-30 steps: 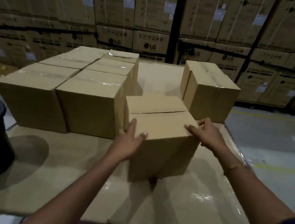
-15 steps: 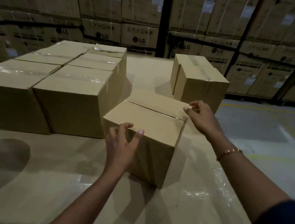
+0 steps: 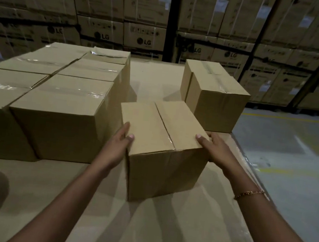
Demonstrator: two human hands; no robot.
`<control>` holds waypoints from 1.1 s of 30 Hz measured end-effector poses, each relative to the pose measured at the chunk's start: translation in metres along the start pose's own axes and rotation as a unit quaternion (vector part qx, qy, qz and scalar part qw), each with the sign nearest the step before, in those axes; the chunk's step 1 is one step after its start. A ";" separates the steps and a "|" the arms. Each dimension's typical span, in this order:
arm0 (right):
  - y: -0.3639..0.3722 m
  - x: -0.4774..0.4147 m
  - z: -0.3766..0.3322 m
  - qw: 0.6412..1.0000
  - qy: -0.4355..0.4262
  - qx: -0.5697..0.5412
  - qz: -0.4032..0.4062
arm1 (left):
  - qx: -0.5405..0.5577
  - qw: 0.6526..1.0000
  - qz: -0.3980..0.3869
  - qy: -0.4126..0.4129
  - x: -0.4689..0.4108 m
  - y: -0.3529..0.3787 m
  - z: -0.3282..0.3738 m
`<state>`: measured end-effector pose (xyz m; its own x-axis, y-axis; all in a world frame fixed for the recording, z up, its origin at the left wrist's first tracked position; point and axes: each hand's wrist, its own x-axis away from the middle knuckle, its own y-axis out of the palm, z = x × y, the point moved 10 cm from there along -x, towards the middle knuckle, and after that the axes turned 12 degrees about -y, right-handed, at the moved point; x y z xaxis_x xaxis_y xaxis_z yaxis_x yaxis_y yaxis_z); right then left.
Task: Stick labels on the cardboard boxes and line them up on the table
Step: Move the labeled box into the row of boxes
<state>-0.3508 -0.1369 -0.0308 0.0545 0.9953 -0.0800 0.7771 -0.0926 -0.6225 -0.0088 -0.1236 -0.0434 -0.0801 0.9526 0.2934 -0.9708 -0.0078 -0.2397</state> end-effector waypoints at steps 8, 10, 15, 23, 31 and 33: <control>-0.025 0.010 0.014 0.998 0.009 0.059 -0.037 | -0.051 0.998 0.017 0.037 -0.030 0.057 0.023; -0.039 0.009 0.025 0.997 0.012 0.072 -0.034 | -0.065 0.997 0.021 0.047 -0.032 0.073 0.028; -0.086 0.001 0.067 0.996 0.036 0.076 -0.018 | -0.096 0.994 -0.008 0.054 -0.036 0.138 0.046; -0.186 -0.017 0.104 0.983 0.009 0.181 0.028 | -0.106 0.992 -0.037 0.055 -0.056 0.256 0.101; -0.234 -0.057 0.144 0.976 -0.011 0.210 0.056 | -0.136 0.988 0.011 0.077 -0.078 0.314 0.137; -0.236 -0.068 0.152 0.976 -0.015 0.210 0.054 | -0.142 0.987 0.016 0.079 -0.086 0.320 0.141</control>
<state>-0.6333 -0.1873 0.0039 0.0999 0.9783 -0.1817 0.4421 -0.2072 -0.8727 -0.3446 -0.2509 -0.0144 -0.0514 0.9890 0.1387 -0.8641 0.0256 -0.5026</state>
